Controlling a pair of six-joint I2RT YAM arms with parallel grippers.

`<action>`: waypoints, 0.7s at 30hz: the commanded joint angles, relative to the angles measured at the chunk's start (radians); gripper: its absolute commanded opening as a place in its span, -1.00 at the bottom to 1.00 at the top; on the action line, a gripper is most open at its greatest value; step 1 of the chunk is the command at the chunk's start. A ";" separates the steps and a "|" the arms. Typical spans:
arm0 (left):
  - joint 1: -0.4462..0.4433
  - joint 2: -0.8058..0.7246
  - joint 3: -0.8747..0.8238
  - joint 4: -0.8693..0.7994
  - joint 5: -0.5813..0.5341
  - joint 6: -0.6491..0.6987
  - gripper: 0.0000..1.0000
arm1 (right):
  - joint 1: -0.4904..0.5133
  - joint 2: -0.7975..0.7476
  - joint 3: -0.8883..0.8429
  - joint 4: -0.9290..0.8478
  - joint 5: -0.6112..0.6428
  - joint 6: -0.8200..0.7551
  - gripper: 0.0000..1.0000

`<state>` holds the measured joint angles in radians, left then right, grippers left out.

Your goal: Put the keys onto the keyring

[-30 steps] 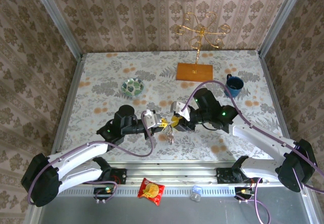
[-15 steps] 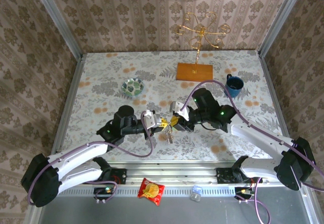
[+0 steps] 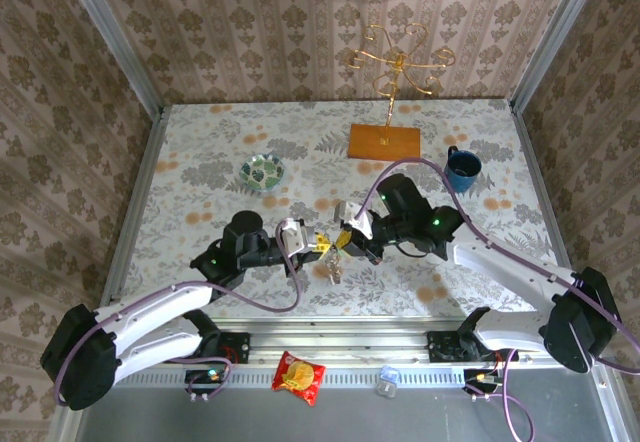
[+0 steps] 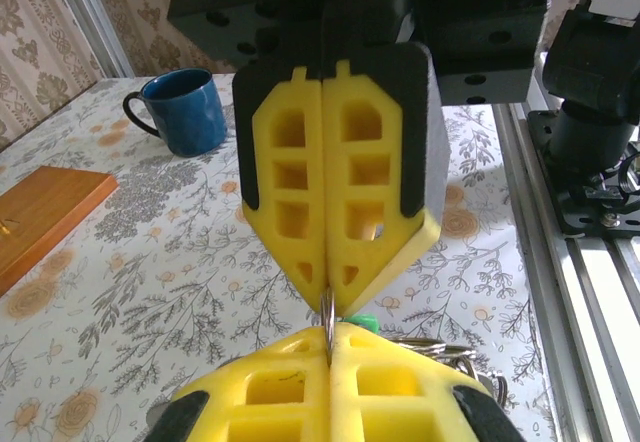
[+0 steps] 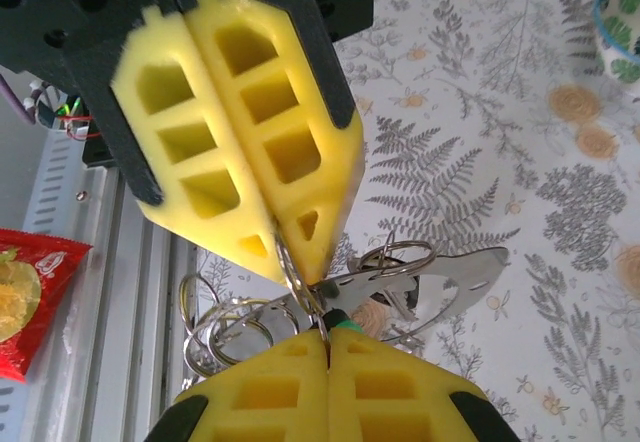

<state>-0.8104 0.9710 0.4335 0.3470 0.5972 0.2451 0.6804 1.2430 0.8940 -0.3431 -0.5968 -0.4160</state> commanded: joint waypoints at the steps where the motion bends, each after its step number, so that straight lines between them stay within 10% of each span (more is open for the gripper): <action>1: -0.001 -0.024 -0.012 0.103 0.076 -0.039 -1.00 | -0.005 0.043 0.040 -0.053 -0.035 -0.010 -0.95; 12: -0.001 -0.020 -0.044 0.153 0.076 -0.067 -1.00 | -0.005 -0.045 -0.022 0.043 -0.027 -0.019 -0.40; 21: -0.002 0.013 -0.072 0.262 0.088 -0.113 -1.00 | -0.004 -0.059 -0.056 0.110 -0.093 -0.005 -0.36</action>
<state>-0.8066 0.9787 0.3729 0.5091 0.6498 0.1692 0.6765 1.1828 0.8471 -0.2733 -0.6525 -0.4221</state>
